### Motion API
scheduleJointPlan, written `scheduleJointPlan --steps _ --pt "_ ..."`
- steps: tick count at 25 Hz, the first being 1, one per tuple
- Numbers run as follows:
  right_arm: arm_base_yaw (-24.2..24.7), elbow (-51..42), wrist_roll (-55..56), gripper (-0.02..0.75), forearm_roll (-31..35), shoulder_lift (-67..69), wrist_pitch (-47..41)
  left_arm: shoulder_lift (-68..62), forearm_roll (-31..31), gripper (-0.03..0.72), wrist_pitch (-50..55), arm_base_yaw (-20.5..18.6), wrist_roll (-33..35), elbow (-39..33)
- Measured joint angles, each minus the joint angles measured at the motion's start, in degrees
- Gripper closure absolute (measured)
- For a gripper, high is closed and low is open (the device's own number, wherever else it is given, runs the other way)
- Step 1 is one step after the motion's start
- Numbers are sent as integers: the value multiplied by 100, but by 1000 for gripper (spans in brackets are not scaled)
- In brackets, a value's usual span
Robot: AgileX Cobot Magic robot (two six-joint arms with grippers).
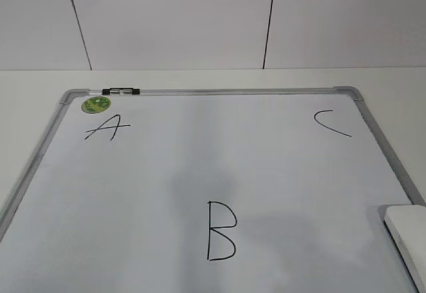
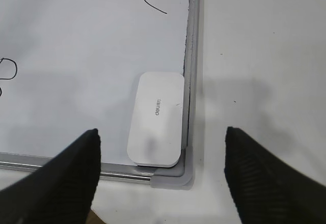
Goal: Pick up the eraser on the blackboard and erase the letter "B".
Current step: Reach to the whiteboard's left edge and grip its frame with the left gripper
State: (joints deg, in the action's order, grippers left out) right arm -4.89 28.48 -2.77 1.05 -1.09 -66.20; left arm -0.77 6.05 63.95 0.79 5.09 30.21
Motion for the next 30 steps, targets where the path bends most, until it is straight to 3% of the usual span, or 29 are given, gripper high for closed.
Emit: scheduleJointPlan --steps 20,30 --pt "0 21 0 154 57 12 0 0 0 454 0 0 0 0" --pt "0 410 0 154 566 1497 9 -63 11 454 0 0 0 0"
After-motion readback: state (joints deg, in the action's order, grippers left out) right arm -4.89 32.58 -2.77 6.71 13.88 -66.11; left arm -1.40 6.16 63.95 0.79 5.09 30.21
